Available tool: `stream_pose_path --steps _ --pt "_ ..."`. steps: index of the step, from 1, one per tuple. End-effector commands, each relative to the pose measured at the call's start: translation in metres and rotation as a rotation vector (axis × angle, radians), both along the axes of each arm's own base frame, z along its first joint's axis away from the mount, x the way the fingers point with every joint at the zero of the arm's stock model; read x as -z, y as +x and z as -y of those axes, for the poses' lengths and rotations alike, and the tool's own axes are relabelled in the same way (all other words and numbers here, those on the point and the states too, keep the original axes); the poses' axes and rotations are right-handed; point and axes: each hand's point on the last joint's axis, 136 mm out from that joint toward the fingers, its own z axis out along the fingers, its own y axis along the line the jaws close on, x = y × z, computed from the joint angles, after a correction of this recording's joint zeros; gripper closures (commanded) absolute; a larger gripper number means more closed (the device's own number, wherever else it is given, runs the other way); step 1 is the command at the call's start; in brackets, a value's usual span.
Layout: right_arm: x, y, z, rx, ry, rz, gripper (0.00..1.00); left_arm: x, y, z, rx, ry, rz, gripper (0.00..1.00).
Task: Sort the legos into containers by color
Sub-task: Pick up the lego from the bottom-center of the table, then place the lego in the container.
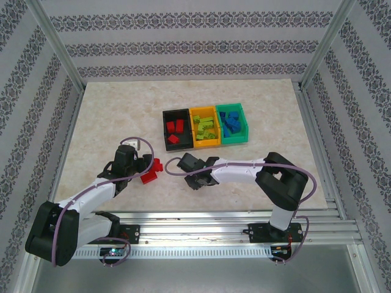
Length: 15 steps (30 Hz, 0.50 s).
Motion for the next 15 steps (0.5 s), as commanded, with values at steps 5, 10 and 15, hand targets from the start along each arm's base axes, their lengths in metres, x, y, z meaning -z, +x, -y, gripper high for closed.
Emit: stream_pose_path --steps 5,10,15 --pt "-0.042 0.045 -0.029 0.007 0.106 0.105 0.69 -0.010 0.008 0.000 -0.013 -0.026 0.028 0.32" --pt "-0.084 0.093 -0.040 0.057 0.235 0.150 0.68 -0.008 0.008 0.000 -0.012 -0.027 0.019 0.32" --pt "-0.114 0.142 -0.048 0.106 0.339 0.140 0.65 -0.008 0.008 0.001 -0.010 -0.031 0.020 0.32"
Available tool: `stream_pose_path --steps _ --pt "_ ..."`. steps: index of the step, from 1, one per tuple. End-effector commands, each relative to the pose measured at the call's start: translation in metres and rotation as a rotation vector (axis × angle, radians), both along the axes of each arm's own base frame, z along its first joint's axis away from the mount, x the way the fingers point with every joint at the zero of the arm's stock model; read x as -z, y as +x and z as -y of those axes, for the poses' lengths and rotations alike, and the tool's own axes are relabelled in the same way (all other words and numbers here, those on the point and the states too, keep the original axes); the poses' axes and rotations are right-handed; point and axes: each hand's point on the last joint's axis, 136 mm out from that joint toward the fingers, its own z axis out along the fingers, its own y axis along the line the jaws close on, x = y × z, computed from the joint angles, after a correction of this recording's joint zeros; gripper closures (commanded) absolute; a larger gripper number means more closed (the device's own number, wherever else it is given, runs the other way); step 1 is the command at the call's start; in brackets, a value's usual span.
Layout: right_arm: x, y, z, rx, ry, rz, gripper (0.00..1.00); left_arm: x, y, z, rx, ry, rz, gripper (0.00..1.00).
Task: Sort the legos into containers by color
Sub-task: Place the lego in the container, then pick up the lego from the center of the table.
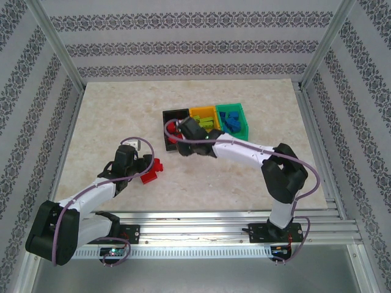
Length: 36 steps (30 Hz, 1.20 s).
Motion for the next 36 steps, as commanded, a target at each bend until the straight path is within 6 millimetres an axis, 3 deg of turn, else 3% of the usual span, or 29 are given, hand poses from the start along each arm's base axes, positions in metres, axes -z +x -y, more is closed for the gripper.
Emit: stream_pose_path --steps 1,5,9,15,24,29,36 --pt "-0.011 0.026 -0.007 -0.005 0.073 -0.033 0.65 -0.010 0.009 0.000 -0.014 -0.028 0.027 0.32" --pt "-0.008 0.056 -0.011 0.010 0.125 -0.127 0.58 -0.011 0.009 -0.001 -0.017 -0.023 0.027 0.32" --pt "-0.002 0.064 -0.010 0.011 0.126 -0.155 0.51 -0.009 0.008 -0.002 -0.020 -0.021 0.022 0.32" --pt "0.001 0.039 -0.009 -0.028 0.166 -0.151 0.51 -0.010 0.009 -0.002 -0.019 -0.026 0.028 0.32" --pt "0.015 -0.025 -0.012 -0.166 0.107 -0.141 0.50 -0.005 0.011 0.001 -0.020 -0.049 0.006 0.32" --pt "0.030 -0.063 -0.038 -0.338 0.031 -0.125 0.49 -0.002 0.013 -0.001 -0.033 -0.054 -0.005 0.32" --pt "0.044 -0.079 -0.071 -0.449 0.011 -0.136 0.48 0.004 0.014 -0.015 -0.088 -0.079 -0.034 0.32"
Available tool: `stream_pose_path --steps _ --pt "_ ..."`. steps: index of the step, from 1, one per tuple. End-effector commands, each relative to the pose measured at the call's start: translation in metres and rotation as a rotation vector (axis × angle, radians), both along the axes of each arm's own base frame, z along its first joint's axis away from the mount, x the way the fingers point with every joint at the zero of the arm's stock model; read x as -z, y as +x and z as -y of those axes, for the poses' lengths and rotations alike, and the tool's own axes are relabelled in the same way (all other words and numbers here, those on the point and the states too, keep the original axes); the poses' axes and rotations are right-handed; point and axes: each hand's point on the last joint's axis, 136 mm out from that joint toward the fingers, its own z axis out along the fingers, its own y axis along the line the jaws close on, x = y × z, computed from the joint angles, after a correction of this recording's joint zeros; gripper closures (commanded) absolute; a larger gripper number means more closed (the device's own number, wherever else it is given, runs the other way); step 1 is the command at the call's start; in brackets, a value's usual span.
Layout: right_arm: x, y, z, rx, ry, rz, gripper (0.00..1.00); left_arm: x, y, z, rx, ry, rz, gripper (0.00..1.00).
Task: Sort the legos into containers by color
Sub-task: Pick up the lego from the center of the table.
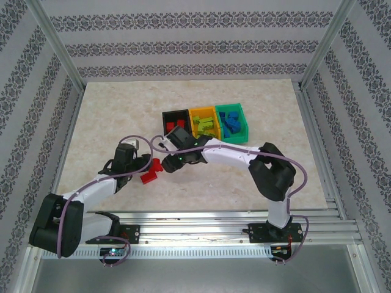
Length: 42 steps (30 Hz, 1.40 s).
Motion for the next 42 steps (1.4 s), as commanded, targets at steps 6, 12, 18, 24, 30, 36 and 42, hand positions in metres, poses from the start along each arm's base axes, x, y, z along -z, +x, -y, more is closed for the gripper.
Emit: stream_pose_path --steps 6,12,18,24,30,36,42 --pt "0.013 -0.002 -0.031 -0.111 -0.016 0.030 0.47 -0.006 0.010 -0.016 -0.084 -0.140 0.025 0.31" --pt "0.017 0.003 -0.043 -0.127 -0.019 0.036 0.46 0.000 0.010 -0.028 -0.132 -0.241 0.011 0.31" --pt "0.023 0.001 -0.051 -0.140 -0.013 0.013 0.46 0.004 0.009 -0.034 -0.159 -0.293 0.002 0.31" --pt "0.033 -0.002 -0.055 -0.145 -0.021 -0.004 0.46 0.007 0.009 -0.037 -0.171 -0.324 -0.003 0.30" --pt "0.042 -0.005 -0.054 -0.150 -0.036 -0.010 0.46 0.008 0.009 -0.036 -0.169 -0.341 -0.004 0.30" --pt "0.051 -0.007 -0.051 -0.146 -0.052 -0.018 0.50 0.008 0.011 -0.034 -0.159 -0.358 -0.002 0.30" --pt "0.056 -0.011 -0.043 -0.139 -0.062 -0.018 0.59 0.007 0.012 -0.033 -0.154 -0.368 0.000 0.30"
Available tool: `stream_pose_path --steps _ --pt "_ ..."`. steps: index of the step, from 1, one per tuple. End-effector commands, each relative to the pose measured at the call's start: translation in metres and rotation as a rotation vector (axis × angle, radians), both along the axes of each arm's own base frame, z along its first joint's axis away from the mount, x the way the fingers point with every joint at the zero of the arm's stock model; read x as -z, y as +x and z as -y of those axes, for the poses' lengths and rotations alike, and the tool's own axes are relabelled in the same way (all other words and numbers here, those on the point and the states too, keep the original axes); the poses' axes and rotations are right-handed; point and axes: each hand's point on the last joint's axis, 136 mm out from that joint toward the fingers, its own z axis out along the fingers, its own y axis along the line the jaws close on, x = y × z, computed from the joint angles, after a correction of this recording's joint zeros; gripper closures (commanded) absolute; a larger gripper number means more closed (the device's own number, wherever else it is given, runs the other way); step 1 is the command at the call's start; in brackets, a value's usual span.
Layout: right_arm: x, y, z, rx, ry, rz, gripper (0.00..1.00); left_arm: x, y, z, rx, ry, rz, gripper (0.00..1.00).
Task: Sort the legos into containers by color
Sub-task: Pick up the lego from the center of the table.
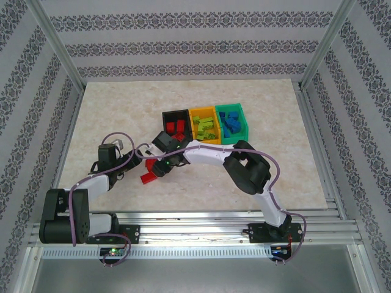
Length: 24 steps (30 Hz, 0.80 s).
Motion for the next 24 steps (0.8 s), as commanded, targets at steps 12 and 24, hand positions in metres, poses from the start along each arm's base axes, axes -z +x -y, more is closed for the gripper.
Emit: stream_pose_path --steps 12,24 --pt "0.009 -0.023 0.019 -0.008 -0.025 -0.013 0.71 0.000 0.006 0.004 0.019 -0.048 0.020 0.29" --pt "-0.003 -0.035 0.038 0.028 -0.015 0.029 0.77 0.003 0.007 0.009 0.038 -0.076 0.009 0.29"
